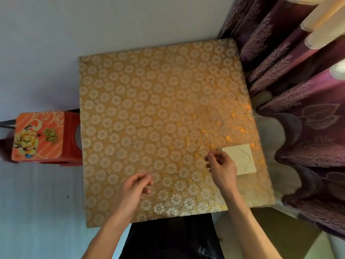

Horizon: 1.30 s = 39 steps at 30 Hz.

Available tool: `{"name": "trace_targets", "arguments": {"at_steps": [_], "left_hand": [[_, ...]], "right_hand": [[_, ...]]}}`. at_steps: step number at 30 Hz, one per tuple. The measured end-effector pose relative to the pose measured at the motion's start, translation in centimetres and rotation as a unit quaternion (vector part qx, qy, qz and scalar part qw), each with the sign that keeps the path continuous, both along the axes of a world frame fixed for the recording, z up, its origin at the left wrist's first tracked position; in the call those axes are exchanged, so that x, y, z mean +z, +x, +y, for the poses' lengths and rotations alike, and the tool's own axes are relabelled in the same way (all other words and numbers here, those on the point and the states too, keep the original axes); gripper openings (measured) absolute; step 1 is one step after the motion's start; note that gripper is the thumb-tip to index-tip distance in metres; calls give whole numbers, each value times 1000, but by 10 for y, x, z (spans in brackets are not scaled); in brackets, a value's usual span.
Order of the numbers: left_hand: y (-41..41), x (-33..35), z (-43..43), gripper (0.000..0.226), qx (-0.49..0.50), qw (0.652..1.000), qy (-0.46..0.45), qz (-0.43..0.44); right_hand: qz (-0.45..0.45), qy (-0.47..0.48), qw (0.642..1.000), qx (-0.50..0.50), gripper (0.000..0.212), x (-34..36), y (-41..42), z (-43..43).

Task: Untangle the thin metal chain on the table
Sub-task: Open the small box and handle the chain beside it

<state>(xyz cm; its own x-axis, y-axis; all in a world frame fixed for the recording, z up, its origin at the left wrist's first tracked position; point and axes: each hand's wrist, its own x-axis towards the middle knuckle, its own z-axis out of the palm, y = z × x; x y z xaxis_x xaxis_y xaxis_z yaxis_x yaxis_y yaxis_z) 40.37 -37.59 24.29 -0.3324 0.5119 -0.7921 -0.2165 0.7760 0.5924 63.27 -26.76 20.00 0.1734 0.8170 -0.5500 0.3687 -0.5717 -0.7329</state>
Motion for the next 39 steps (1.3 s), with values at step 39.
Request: {"name": "trace_targets", "arguments": {"at_steps": [39], "left_hand": [[102, -164, 27, 24, -237, 946, -51, 214]], "right_hand": [[-330, 100, 918, 198, 44, -76, 95, -15]]}}
